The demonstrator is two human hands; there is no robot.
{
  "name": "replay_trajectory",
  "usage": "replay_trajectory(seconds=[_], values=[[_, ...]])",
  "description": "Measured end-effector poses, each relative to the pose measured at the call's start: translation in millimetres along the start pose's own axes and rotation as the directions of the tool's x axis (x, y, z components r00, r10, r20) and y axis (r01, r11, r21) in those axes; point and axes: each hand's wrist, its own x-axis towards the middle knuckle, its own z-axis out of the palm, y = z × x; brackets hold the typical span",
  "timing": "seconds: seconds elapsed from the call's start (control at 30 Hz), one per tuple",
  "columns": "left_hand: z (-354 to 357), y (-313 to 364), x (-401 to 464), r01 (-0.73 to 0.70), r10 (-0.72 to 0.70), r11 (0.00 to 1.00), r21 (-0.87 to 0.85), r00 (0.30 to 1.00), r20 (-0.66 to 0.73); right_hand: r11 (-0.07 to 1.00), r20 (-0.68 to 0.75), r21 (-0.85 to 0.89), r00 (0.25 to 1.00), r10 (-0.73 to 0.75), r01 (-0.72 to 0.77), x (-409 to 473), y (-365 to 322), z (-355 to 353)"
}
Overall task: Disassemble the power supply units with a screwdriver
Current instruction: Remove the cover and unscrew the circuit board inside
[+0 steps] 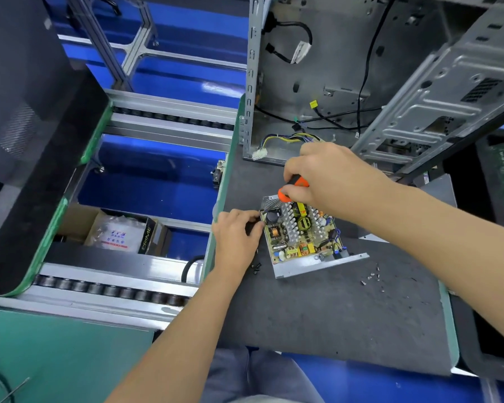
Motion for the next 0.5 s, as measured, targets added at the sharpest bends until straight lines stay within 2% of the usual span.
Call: replay_trajectory(seconds=[0.27, 0.5], values=[[5.8, -4.5, 0.5, -0.058, 0.058, 0.998, 0.019, 0.998, -0.038, 0.999, 0.031, -0.034, 0.999, 0.008, -0.007, 8.2, -4.5, 2.7], [7.6, -7.5, 1.1, -0.085, 0.086, 0.996, 0.036, 0.996, -0.027, 0.992, 0.146, -0.124, 0.989, 0.03, -0.011, 18.1, -17.9, -2.2]])
